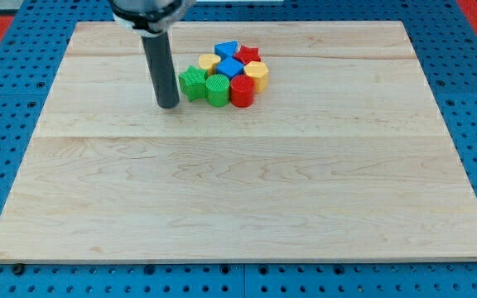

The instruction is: Push the green star along with the green circle towards the bottom center

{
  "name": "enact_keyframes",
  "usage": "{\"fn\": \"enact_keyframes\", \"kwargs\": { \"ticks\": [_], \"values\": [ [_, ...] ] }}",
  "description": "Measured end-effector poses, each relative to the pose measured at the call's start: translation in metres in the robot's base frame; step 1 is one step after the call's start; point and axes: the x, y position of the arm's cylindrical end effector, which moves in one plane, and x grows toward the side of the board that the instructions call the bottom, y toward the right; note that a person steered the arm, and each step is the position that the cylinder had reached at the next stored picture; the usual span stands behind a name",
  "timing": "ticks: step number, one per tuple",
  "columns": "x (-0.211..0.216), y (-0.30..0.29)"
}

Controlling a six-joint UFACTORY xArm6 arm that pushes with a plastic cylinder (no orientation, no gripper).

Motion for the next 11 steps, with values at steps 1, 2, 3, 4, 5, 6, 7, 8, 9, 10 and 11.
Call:
{"fn": "enact_keyframes", "kwargs": {
  "ticks": [1,2,3,4,5,6,7,8,9,10,11],
  "values": [
    [-0.016,-0.019],
    [-0.031,-0.019],
    [-0.044,0.004],
    [-0.045,0.024],
    [-0.034,0.057],
    [-0.006,0.096],
    [0.028,0.119],
    [0.046,0.12],
    [0.068,0.12],
    [0.102,0.12],
    [0.129,0.12]
  ]
}}
